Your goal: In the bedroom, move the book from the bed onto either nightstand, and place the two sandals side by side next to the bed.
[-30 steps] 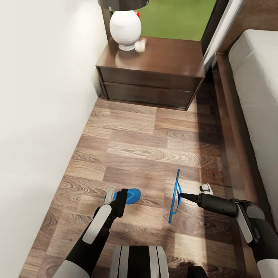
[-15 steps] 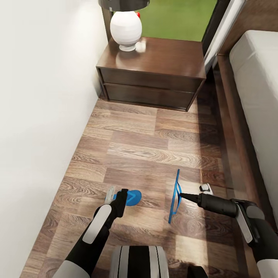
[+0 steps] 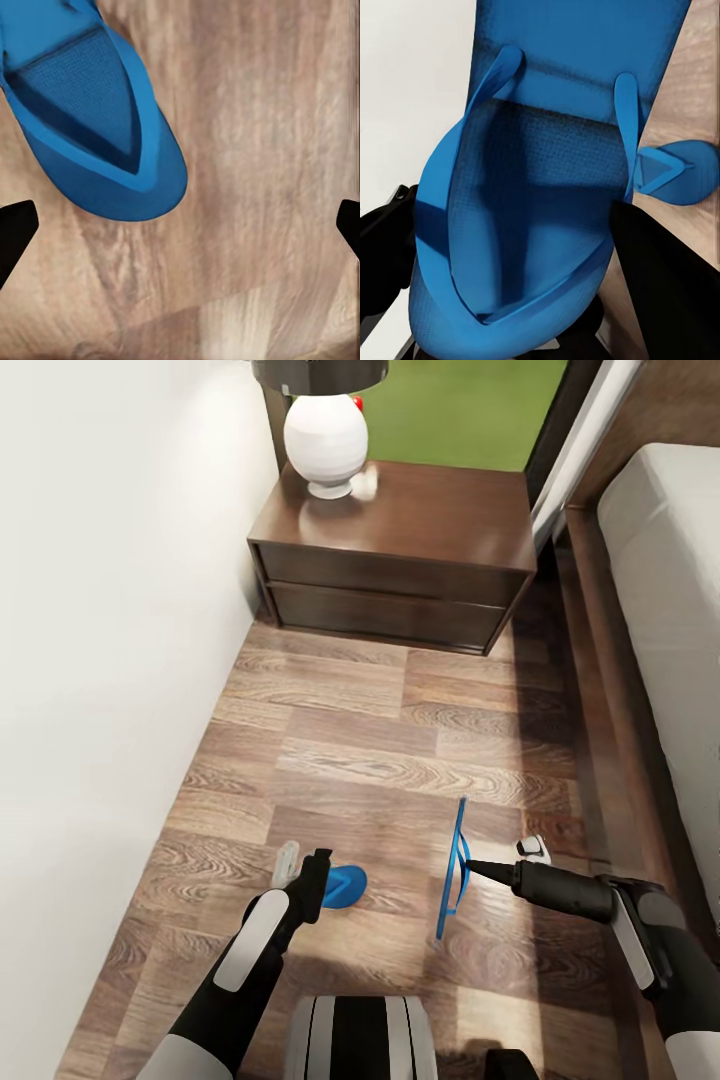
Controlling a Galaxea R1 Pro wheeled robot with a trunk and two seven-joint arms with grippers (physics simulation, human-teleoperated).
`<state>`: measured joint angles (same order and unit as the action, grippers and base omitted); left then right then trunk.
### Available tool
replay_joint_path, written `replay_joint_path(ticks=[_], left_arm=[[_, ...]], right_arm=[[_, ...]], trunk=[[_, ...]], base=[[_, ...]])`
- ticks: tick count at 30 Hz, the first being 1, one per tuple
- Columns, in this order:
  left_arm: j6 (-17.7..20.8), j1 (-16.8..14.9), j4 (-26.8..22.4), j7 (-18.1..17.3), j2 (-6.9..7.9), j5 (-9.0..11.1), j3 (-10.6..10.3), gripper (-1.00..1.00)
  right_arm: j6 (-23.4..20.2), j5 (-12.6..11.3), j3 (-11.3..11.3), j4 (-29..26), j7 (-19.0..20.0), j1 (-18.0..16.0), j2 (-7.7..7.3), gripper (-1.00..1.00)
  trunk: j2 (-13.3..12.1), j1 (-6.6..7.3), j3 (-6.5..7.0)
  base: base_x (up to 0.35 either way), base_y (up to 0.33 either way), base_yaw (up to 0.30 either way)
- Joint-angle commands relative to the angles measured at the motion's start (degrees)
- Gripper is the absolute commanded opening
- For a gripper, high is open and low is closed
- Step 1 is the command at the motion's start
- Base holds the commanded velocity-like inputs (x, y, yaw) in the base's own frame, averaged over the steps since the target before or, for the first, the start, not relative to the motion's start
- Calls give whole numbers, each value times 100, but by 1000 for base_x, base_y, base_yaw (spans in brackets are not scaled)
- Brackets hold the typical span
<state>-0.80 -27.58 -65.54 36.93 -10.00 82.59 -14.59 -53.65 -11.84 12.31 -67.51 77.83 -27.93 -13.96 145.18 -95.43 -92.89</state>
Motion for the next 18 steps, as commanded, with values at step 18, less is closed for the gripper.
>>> replay_joint_path(ticks=[18], left_arm=[[-16,0,-11,35,0,29,-5,100]], right_arm=[[-39,-21,0,1,4,-2,0,-100]], trunk=[[3,-4,-25]], base=[[50,-41,0]])
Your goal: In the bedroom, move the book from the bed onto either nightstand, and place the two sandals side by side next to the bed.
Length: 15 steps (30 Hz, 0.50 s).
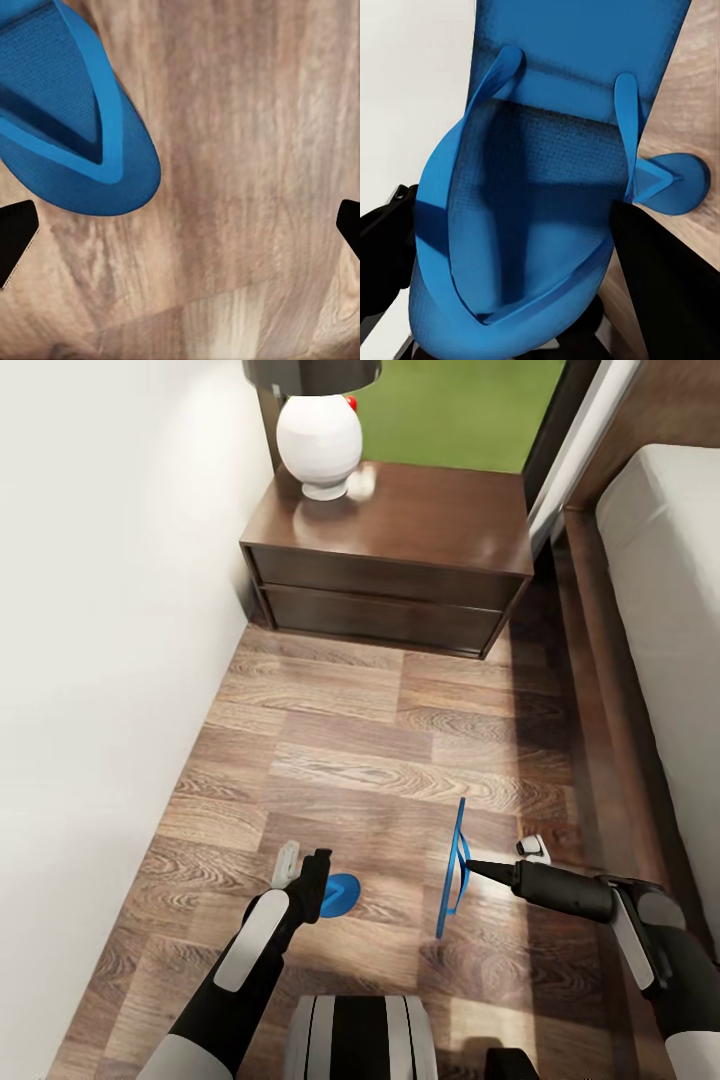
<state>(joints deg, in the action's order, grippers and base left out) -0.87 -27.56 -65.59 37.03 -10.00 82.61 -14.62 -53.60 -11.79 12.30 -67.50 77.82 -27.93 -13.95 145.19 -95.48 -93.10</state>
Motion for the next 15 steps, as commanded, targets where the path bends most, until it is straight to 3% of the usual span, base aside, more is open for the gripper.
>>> replay_joint_path(ticks=[1,15], left_arm=[[-9,-2,-7,24,0,27,0,100],[-9,-3,-5,24,0,27,2,100]], right_arm=[[-44,-25,0,0,5,-2,-2,-100],[-45,-25,0,0,5,-2,-1,-100]], trunk=[[3,-1,-26],[22,-37,-336]], base=[[0,0,0],[0,0,0]])
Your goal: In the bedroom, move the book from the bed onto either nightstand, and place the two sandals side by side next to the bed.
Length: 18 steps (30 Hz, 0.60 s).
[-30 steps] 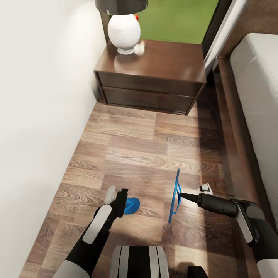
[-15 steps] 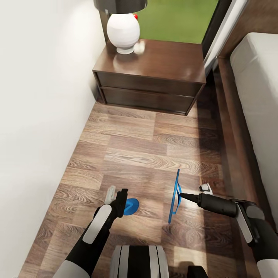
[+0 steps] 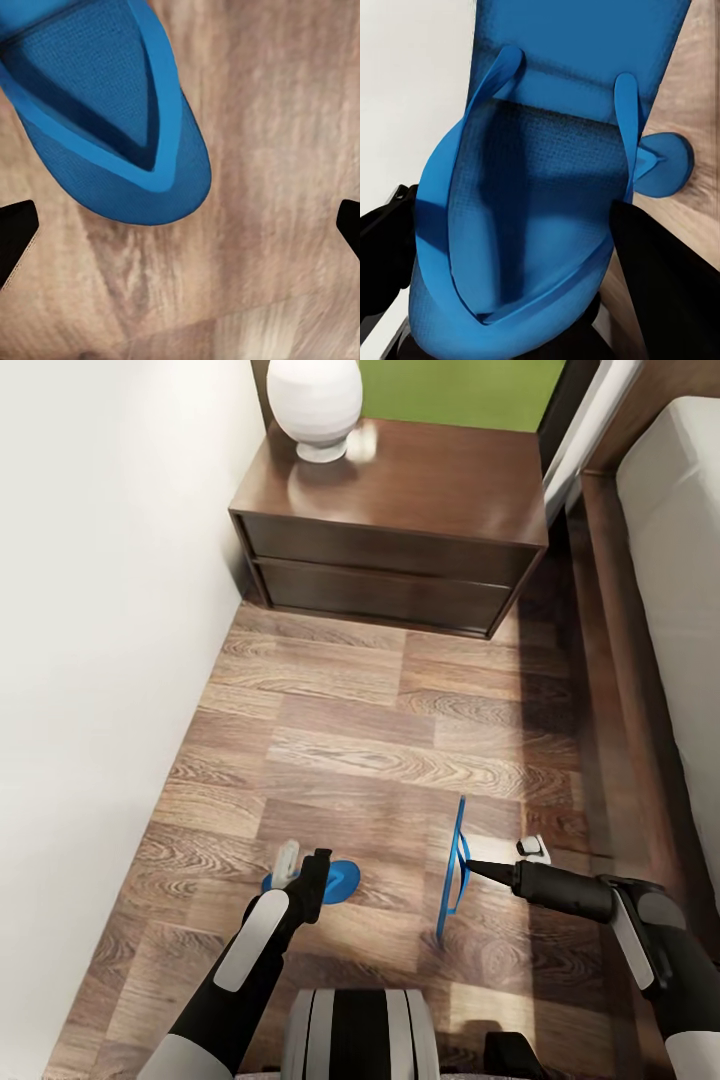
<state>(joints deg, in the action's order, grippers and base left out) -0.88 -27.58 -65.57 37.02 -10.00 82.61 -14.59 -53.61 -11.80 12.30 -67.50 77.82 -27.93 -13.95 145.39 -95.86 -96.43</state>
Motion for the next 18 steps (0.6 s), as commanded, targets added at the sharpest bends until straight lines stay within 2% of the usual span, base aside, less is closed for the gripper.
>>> replay_joint_path(ticks=[1,15,18], left_arm=[[-9,-2,-7,25,0,27,-1,100],[-9,-2,-7,24,0,27,-4,100],[-9,-1,-5,24,0,27,-7,100]], right_arm=[[-44,-24,0,0,5,-2,0,-100],[-44,-24,0,0,5,-2,-3,-100],[-44,-24,0,0,5,-2,-3,-100]], trunk=[[3,-1,-26],[21,-37,-336],[21,-37,-336]], base=[[0,0,0],[0,0,0],[0,0,0]])
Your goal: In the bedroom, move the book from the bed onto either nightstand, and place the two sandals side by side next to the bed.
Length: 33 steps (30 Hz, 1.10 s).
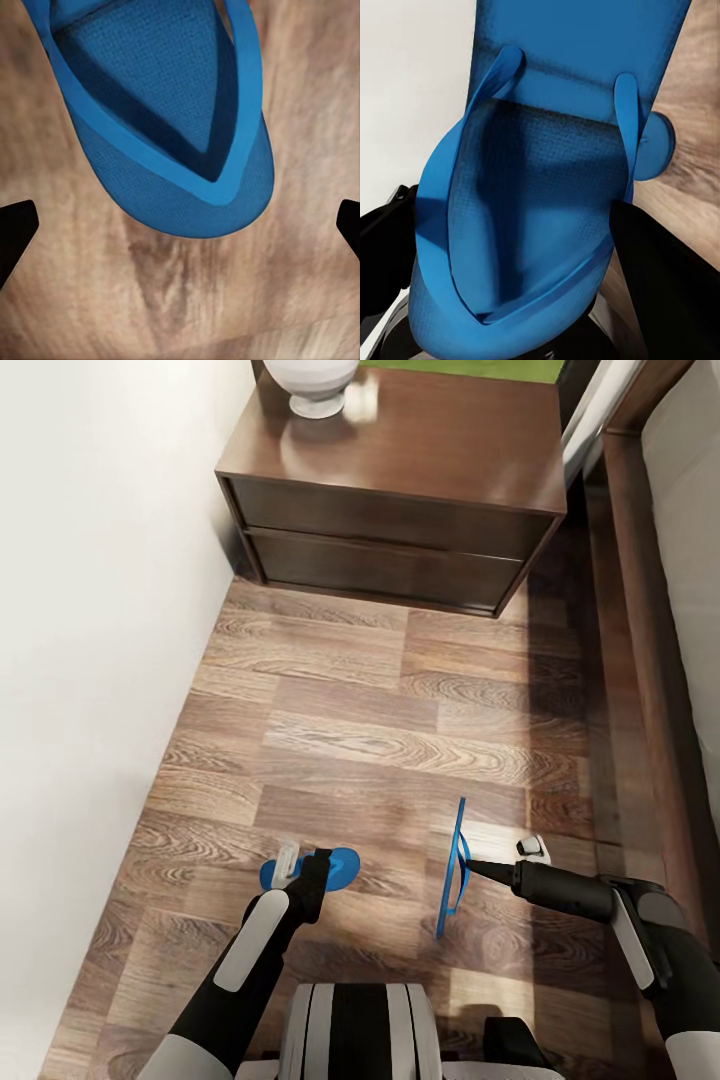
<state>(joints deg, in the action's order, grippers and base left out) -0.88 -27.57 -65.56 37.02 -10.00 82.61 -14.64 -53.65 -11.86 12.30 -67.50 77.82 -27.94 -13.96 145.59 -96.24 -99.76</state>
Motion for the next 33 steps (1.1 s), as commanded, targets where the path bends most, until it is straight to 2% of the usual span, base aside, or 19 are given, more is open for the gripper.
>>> replay_joint_path(ticks=[1,8,10,33], left_arm=[[-9,-2,-7,25,0,27,-2,100],[-9,-2,-9,25,0,27,-1,100],[-9,-2,-8,25,0,27,-1,100],[-9,-2,-9,26,0,27,-2,100]], right_arm=[[-40,-18,0,0,5,-1,-1,-100],[-40,-18,0,0,5,-1,-1,-100],[-40,-18,0,0,5,-1,-1,-100],[-39,-18,0,-1,5,-1,1,-100]], trunk=[[1,1,-3],[1,1,-3],[4,-4,-47],[4,-4,-47]], base=[[0,0,0],[0,0,0],[0,0,0],[0,0,0]])
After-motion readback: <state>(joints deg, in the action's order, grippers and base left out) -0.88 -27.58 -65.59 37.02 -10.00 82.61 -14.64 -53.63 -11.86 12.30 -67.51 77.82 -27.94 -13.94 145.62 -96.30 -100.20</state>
